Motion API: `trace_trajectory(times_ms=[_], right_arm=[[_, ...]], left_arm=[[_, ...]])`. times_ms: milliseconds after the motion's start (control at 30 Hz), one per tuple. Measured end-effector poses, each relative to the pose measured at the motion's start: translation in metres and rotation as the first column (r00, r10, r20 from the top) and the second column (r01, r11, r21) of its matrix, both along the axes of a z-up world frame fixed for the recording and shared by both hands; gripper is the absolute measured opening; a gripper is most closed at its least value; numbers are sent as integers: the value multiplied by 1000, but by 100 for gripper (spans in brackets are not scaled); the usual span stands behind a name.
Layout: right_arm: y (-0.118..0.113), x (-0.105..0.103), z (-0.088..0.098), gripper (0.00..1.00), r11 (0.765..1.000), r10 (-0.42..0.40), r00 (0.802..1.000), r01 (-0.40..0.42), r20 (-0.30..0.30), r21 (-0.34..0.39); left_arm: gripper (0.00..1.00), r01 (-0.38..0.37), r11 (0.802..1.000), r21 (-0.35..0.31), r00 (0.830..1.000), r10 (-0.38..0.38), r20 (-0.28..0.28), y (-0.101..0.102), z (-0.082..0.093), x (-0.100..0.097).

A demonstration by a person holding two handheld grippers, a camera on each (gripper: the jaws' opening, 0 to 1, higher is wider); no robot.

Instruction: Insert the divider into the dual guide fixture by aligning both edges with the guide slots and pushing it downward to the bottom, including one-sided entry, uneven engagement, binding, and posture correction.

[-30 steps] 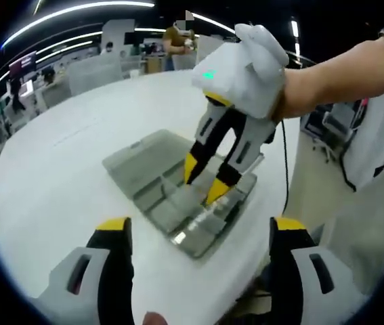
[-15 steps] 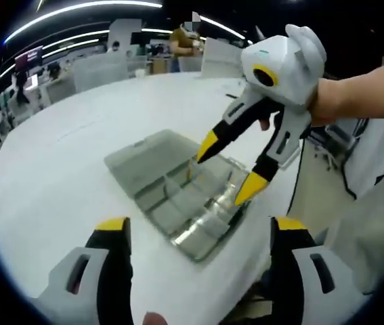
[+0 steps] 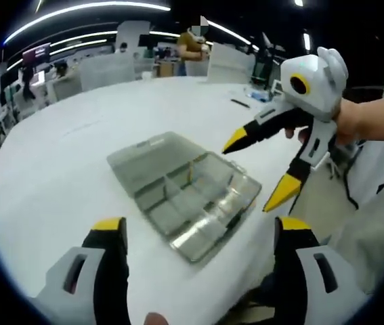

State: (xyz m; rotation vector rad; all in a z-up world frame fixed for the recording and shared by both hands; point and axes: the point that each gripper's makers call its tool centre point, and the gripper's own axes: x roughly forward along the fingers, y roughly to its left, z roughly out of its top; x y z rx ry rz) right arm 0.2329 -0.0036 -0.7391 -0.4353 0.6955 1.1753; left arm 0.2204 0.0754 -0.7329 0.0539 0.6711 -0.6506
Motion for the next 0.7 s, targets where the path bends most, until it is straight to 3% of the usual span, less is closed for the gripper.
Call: trace_trajectory(times_ms=[200, 700], right_arm=[[-6, 0, 10, 73, 997, -51, 998, 48, 39, 65], [-39, -3, 2, 84, 971, -233, 972, 231, 19, 63]], left_arm=[[89, -8, 1000, -10, 1000, 8, -13, -4, -3, -3], [89, -27, 999, -33, 999, 26, -25, -8, -5, -6]])
